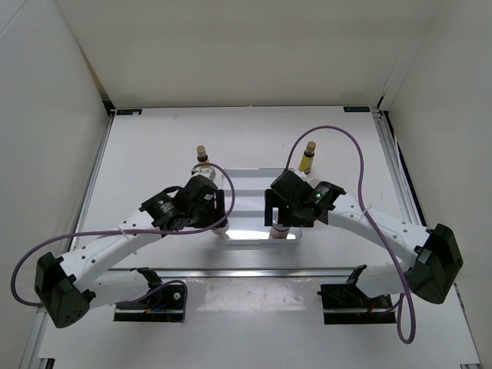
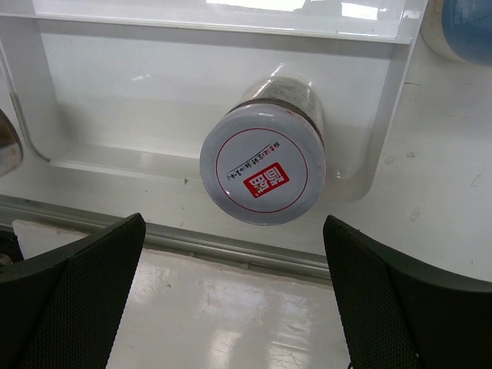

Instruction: Organize the condiment bottles

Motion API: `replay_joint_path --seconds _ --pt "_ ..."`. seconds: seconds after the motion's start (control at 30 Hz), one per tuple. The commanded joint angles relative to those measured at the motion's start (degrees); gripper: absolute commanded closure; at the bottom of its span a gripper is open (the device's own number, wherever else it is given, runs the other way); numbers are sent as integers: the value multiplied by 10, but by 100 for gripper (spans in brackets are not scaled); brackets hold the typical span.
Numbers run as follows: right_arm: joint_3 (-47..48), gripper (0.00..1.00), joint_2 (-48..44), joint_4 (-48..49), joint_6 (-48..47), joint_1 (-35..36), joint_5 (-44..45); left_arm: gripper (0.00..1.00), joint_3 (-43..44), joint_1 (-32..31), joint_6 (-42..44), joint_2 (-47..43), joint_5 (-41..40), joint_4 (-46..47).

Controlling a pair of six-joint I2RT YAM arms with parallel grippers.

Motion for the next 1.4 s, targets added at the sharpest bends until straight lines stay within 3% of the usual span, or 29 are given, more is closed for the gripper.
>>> replay_joint_path --seconds 0.0,0.3,0.4,0.5,0.67,0.73,0.87,0.97,1.03,1.17,1.37 --pt "6 0 0 12 0 1 4 89 44 -40 -25 13 -41 15" --pt "0 0 -10 12 0 1 4 89 70 -73 -7 143 -48 79" --pt "-5 0 -15 12 5 1 9 84 58 -73 -2 165 -48 110" --pt "-5 0 -15 12 5 1 10 71 58 -73 -2 180 -35 123" --pt "-5 0 -21 12 5 1 10 11 64 -73 10 168 -35 123" --pt "-5 0 -21 4 11 1 17 0 79 -73 10 140 -49 103" --pt "80 0 -33 -94 -4 1 48 0 127 -73 55 79 -64 69" --pt "118 0 -68 -135 -28 -13 98 0 145 -73 155 5 -128 63" --pt "118 0 -68 -140 -59 -39 98 0 126 -73 188 -36 -181 63" --pt "139 0 -47 -148 -128 -111 83 0 60 2 248 -144 -272 63" --pt "161 0 -29 -151 -167 -162 137 0 -47 33 279 -242 -292 113"
